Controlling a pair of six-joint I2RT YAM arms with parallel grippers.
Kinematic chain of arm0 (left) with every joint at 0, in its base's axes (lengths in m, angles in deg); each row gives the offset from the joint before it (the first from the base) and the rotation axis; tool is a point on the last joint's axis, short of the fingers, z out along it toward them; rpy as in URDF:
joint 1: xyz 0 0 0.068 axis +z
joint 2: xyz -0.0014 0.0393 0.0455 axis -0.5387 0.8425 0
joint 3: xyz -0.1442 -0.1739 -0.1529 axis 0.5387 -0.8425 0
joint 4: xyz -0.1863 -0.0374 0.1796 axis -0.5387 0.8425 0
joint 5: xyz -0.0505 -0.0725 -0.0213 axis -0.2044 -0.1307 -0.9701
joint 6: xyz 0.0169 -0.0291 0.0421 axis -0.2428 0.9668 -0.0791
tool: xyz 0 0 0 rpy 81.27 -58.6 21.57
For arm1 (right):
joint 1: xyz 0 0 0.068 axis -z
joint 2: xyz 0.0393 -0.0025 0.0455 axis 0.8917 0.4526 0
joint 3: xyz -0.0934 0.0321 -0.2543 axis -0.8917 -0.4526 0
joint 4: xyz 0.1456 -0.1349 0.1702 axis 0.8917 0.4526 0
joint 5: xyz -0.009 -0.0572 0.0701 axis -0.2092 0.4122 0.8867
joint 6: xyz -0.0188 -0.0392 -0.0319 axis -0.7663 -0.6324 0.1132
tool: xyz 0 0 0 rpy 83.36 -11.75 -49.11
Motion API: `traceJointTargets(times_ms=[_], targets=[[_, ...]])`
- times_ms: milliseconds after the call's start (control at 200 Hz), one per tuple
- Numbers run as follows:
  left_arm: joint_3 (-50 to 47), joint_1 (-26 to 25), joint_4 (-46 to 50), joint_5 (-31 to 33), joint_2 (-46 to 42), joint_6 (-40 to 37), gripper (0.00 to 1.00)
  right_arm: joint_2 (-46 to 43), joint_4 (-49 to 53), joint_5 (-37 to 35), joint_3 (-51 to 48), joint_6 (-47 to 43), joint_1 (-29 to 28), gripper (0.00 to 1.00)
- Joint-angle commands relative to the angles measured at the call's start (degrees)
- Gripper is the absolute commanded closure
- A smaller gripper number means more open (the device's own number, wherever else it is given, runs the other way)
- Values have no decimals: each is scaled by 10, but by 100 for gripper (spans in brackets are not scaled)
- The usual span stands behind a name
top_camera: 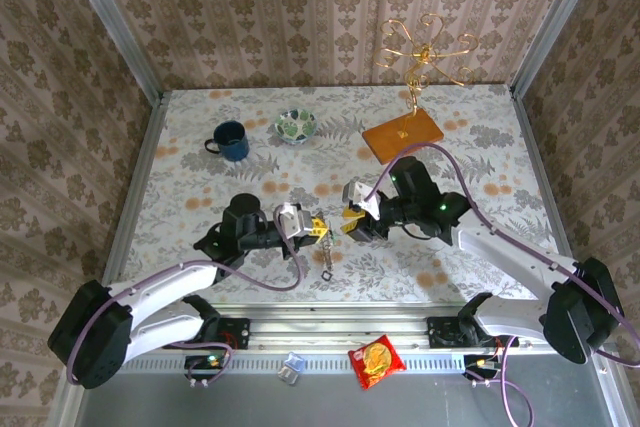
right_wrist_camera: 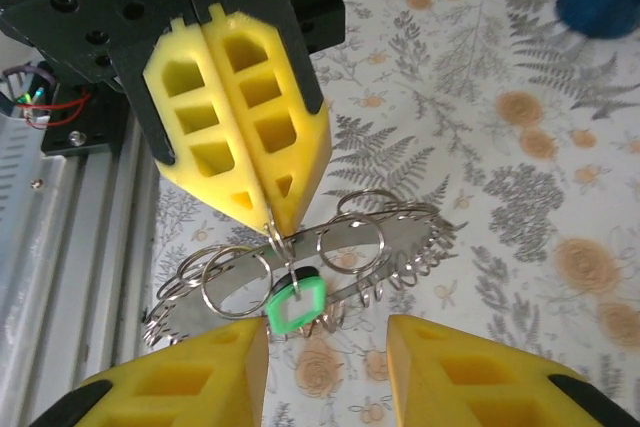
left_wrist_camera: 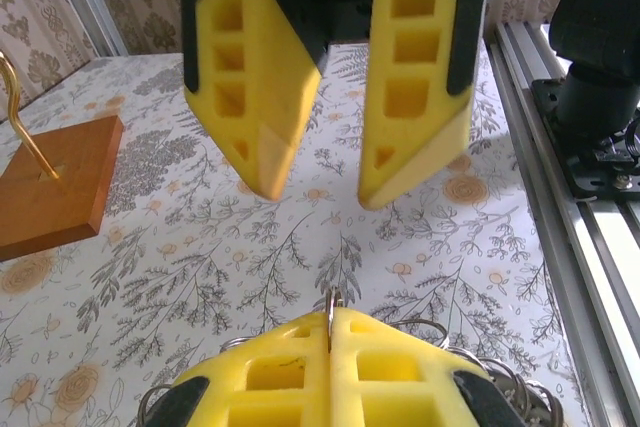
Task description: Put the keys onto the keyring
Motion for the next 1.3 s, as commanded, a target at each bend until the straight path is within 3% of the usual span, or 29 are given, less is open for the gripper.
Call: traceJointTargets(times_ms=[0,270,585,895,980,1060,1295], targets=[[-9,4,-82,-18,-8,30,100,2,-50,37,-11,45,-5,65],[-26,4,-130,-21,-1,52,100,36,-71,45,-7,47,-15,70],[-37,5,-163,-18,4,68,100,47,-71,58,-3,45,-16,100],[-57,4,-307,-10,50,131,100,67,-72,56,8,55,-16,100],[-58,3,-312,-8,58,133,100,39,-108,51,-19,72,-10,84],[-60,2,-315,-7,59,135,100,9,-133,38,-45,75,-3,75],[-59,3,-330,-10,63,147,100,-46,-174,14,-80,72,-1,71]])
